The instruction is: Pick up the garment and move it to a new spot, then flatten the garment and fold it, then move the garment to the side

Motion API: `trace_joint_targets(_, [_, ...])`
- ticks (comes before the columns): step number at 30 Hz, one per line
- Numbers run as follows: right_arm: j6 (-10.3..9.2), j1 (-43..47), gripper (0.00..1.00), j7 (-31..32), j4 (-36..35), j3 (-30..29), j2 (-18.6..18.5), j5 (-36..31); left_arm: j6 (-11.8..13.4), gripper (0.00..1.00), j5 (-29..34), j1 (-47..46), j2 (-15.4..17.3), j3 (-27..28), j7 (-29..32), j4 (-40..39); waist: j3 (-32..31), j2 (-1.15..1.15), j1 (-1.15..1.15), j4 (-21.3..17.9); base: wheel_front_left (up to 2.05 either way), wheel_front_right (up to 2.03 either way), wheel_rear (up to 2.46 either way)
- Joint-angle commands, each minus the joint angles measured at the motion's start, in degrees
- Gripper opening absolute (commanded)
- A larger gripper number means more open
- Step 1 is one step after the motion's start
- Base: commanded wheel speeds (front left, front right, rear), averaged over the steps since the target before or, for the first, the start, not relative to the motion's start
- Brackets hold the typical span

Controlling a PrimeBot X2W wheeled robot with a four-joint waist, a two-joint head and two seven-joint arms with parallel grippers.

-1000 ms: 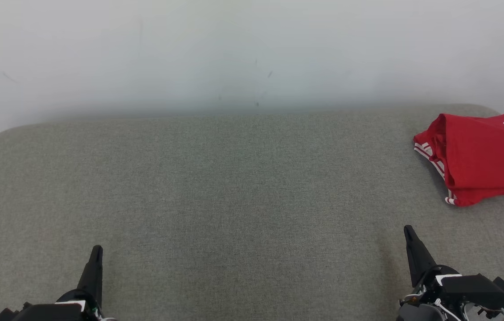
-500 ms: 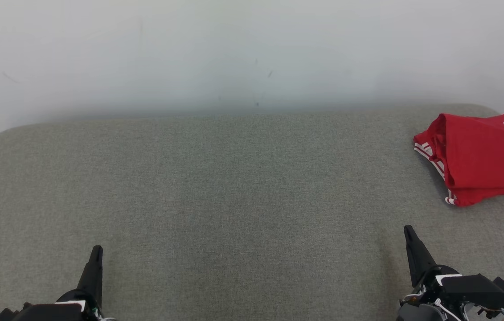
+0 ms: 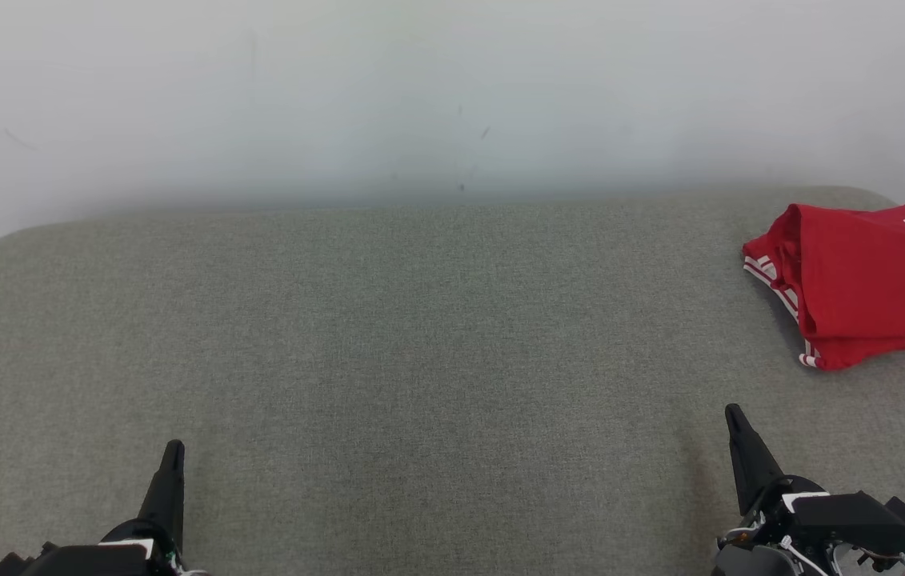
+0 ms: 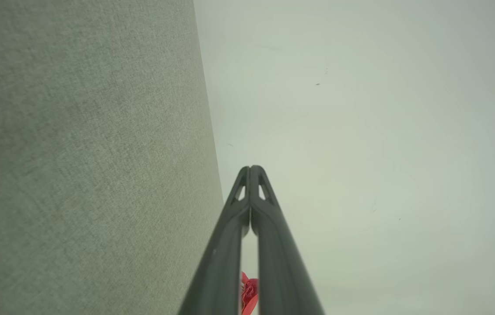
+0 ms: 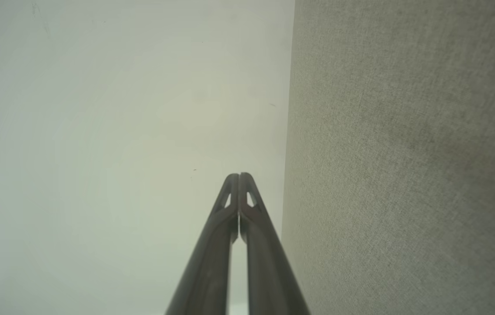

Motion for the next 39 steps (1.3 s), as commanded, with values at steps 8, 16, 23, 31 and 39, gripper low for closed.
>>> trace_joint_targets(8, [-0.12,-0.29,0.0,0.17,-0.17,-0.03,0.23,0.11,-0.19,0.0,-0.33,-0.57,0.15,0.01,0.01,0.06,0.0,0.0,0.0,0.0,0.0,0.0,0.0])
trace_joint_targets(16, [-0.12,-0.29,0.0,0.17,-0.17,-0.03,0.23,0.11,-0.18,0.0,-0.33,-0.57,0.15,0.01,0.01,0.05,0.0,0.0,0.0,0.0,0.0,0.0,0.0])
trace_joint_targets(23, [-0.12,-0.29,0.0,0.17,-0.16,-0.03,0.23,0.11,-0.19,0.0,-0.33,-0.56,0.15,0.01,0.01,0.05,0.0,0.0,0.0,0.0,0.0,0.0,0.0])
trace_joint_targets(31, [-0.12,-0.29,0.0,0.17,-0.16,-0.03,0.24,0.1,-0.19,0.0,-0.33,-0.56,0.15,0.01,0.01,0.05,0.0,0.0,0.0,0.0,0.0,0.0,0.0])
trace_joint_targets(39, [-0.12,-0.29,0.0,0.16,-0.16,-0.02,0.24,0.11,-0.19,0.0,-0.33,-0.56,0.15,0.0,0.01,0.05,0.0,0.0,0.0,0.0,0.0,0.0,0.0])
